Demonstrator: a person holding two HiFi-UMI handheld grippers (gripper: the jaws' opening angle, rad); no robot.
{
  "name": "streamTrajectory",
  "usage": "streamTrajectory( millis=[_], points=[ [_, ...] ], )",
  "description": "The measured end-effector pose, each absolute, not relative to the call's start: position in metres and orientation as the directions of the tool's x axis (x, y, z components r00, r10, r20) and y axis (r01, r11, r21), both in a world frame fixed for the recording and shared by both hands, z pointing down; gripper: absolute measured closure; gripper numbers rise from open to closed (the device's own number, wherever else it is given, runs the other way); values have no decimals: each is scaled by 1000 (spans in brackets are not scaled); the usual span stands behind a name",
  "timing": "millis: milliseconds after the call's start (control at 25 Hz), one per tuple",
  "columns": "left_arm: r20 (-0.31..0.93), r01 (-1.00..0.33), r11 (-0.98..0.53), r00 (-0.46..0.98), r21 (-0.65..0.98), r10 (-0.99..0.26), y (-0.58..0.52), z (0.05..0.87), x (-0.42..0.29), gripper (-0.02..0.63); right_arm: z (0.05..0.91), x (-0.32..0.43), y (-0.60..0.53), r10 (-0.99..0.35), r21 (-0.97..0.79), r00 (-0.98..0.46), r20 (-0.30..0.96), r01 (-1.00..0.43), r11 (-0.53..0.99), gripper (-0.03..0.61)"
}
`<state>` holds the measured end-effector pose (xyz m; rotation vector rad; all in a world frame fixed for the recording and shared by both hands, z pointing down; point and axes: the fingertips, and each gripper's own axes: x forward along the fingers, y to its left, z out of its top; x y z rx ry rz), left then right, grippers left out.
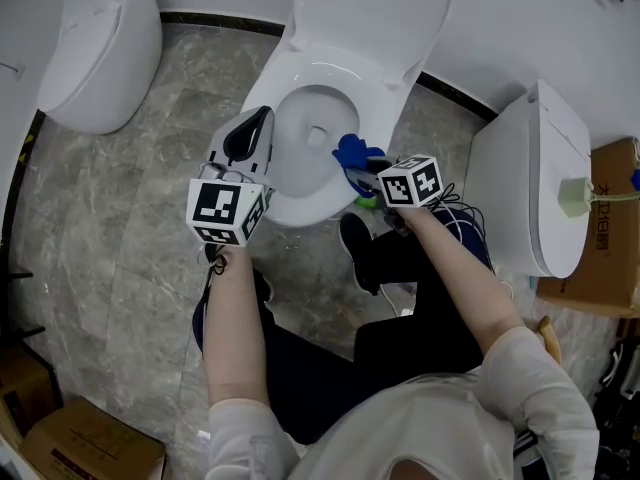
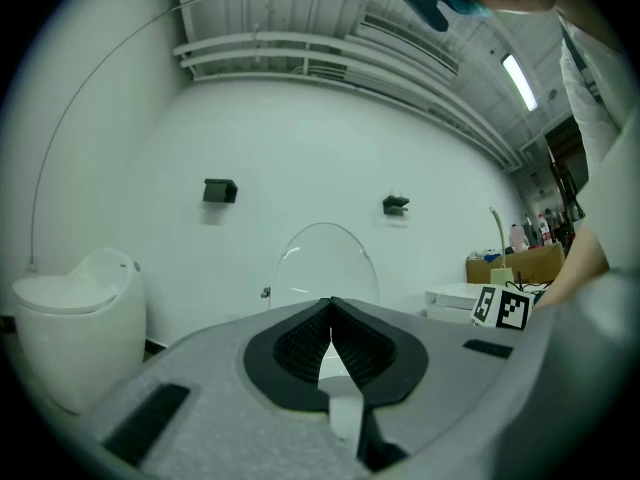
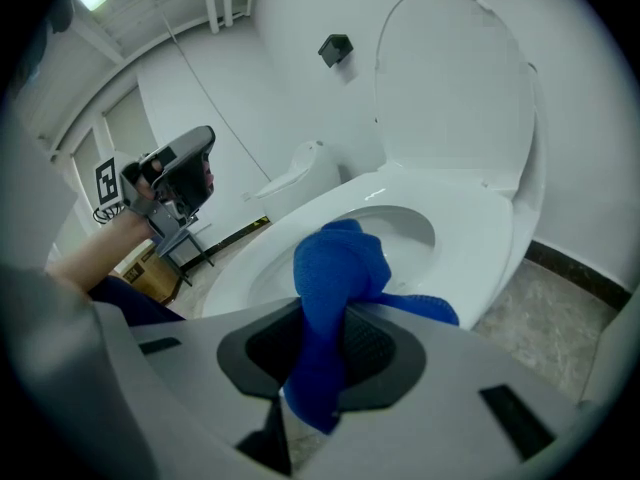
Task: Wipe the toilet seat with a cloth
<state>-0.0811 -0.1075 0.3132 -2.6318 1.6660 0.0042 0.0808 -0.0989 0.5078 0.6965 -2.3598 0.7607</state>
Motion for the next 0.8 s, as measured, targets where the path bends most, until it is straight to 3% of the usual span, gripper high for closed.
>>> streamTrajectory(
  millis=[800],
  points=[
    [39,-894,-446,444,-37,-895,-115,327,-72,604,505,83,-110,-315,-396,-732,604,-619,679,491]
  ],
)
